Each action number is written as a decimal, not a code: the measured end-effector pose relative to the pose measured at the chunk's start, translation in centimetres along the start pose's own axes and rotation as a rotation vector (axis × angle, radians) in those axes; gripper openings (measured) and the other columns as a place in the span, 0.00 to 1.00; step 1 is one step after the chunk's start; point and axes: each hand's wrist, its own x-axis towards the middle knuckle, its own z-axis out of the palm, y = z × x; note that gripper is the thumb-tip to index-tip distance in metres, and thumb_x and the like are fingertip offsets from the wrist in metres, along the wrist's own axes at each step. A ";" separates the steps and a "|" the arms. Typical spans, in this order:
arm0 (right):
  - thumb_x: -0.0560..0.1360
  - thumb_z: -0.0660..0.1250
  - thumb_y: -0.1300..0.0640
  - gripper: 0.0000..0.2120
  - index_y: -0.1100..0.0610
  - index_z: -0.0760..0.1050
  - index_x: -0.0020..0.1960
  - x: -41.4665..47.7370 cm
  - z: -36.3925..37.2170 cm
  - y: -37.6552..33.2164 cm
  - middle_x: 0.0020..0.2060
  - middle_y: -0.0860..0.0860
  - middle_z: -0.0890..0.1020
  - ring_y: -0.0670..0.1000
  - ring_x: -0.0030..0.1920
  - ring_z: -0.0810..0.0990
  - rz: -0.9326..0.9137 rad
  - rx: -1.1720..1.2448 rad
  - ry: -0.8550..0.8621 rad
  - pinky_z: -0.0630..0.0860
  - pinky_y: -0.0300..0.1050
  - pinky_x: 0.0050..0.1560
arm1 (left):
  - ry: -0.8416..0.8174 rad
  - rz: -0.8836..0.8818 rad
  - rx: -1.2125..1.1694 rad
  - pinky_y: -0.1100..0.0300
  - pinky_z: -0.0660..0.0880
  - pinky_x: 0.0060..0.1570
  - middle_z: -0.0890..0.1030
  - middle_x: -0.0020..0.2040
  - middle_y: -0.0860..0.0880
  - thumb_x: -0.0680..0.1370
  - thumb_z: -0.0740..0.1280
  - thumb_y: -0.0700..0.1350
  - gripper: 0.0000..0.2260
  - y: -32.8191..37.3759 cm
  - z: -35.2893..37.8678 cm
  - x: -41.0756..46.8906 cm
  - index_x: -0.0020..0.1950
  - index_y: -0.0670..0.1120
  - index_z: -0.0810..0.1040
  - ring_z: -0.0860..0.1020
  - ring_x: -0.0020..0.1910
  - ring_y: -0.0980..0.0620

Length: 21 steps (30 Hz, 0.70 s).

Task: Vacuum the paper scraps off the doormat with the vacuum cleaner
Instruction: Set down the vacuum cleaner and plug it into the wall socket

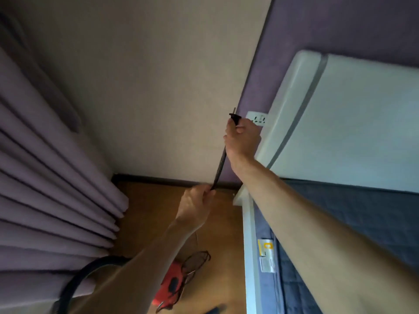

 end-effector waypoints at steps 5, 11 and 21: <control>0.78 0.65 0.57 0.20 0.52 0.66 0.28 2.6 -4.4 -6.6 0.26 0.44 0.71 0.43 0.26 0.69 -0.113 -0.066 0.048 0.63 0.36 0.28 | -0.061 0.106 -0.005 0.71 0.67 0.30 0.77 0.38 0.52 0.82 0.62 0.41 0.06 7.1 -2.0 0.6 0.45 0.48 0.73 0.75 0.34 0.57; 0.79 0.64 0.58 0.16 0.56 0.69 0.32 4.0 -6.9 -10.9 0.28 0.46 0.73 0.44 0.28 0.70 -0.214 -0.153 0.088 0.61 0.30 0.26 | -0.035 0.114 -0.004 0.68 0.72 0.35 0.80 0.46 0.47 0.82 0.62 0.42 0.04 12.4 -3.2 1.2 0.54 0.44 0.76 0.79 0.41 0.53; 0.77 0.66 0.63 0.06 0.64 0.81 0.49 5.8 -7.0 -11.9 0.39 0.53 0.81 0.47 0.38 0.75 -0.204 -0.180 0.107 0.68 0.33 0.38 | -0.077 0.077 -0.130 0.59 0.80 0.44 0.80 0.46 0.48 0.82 0.62 0.42 0.04 13.4 -4.1 3.1 0.53 0.45 0.76 0.81 0.43 0.51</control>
